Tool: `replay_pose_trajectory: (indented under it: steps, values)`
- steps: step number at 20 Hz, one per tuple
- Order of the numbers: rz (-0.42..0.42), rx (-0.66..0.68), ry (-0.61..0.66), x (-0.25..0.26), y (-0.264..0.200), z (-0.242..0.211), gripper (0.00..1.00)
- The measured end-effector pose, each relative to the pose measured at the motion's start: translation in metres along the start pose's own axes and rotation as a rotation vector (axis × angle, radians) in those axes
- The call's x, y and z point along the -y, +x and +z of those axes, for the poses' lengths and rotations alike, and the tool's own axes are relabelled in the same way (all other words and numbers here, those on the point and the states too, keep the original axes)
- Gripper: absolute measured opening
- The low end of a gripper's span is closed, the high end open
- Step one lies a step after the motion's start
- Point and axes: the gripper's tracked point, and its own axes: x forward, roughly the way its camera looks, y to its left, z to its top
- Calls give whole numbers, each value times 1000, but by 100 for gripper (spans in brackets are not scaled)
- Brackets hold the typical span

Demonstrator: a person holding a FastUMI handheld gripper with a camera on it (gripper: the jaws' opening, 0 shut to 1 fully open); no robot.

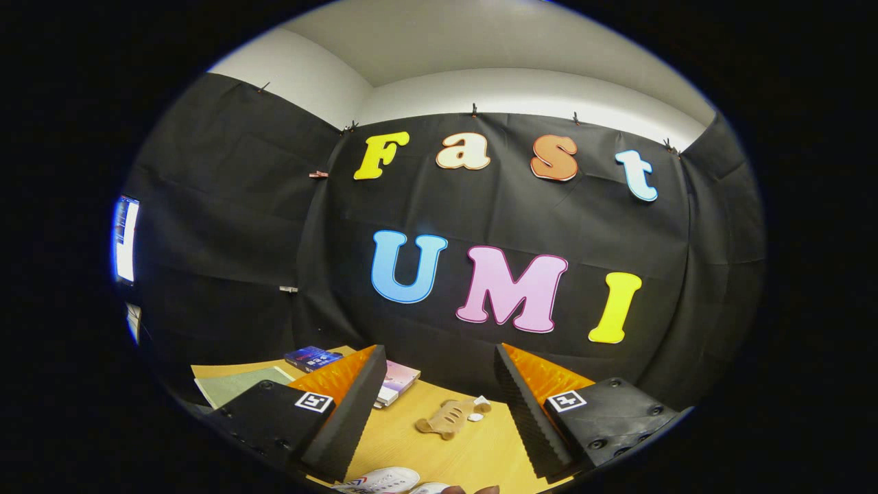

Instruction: Open the storage box then place both shoes into the box .Put the left shoe in first, then the right shoe, with the right side of both shoes facing outward in a uniform manner.

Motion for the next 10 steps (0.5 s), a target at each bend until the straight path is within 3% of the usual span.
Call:
replay_pose_trajectory:
  steps: [7, 10]
  values:
    - [117, -40, 53, -29, 0, -6, 97]
    - [251, -74, 139, -63, -1, -13, 97]
